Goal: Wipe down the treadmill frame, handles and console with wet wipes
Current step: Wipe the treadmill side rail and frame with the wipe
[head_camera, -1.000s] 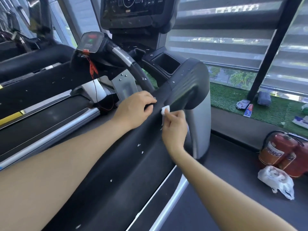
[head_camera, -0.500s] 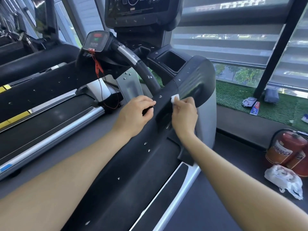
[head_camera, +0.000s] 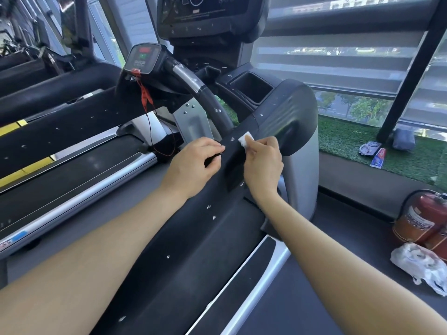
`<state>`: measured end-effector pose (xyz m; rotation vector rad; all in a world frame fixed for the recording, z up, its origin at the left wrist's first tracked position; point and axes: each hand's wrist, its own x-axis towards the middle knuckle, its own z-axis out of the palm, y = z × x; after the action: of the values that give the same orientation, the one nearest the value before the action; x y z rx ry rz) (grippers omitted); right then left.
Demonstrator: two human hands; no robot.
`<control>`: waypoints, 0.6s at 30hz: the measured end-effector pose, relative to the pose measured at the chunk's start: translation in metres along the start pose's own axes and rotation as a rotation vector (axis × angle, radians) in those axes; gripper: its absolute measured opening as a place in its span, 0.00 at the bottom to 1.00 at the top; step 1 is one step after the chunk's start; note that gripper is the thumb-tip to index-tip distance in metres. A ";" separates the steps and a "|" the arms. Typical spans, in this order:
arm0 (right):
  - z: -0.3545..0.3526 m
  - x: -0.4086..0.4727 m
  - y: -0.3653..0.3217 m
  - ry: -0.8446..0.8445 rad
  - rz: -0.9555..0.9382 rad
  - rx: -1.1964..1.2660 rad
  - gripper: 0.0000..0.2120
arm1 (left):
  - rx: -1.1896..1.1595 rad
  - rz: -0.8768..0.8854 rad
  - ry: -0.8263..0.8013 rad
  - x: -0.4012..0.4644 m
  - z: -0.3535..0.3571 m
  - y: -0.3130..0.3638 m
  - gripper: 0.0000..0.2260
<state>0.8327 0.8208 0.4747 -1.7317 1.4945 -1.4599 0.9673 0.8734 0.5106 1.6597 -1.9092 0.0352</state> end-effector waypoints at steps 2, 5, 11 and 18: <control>0.003 -0.015 0.002 0.015 -0.065 0.005 0.11 | -0.004 -0.002 0.001 0.000 0.000 0.000 0.11; 0.004 -0.045 0.004 -0.025 -0.139 0.038 0.12 | 0.004 -0.003 0.003 0.000 -0.001 0.001 0.12; -0.002 0.003 0.013 -0.027 -0.016 0.001 0.12 | 0.012 -0.021 0.008 0.000 0.000 0.001 0.11; 0.003 -0.002 0.011 -0.028 0.101 0.028 0.13 | 0.024 -0.026 0.010 0.000 0.001 0.002 0.11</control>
<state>0.8309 0.8175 0.4633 -1.6293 1.5167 -1.3935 0.9649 0.8740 0.5107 1.6972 -1.8862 0.0562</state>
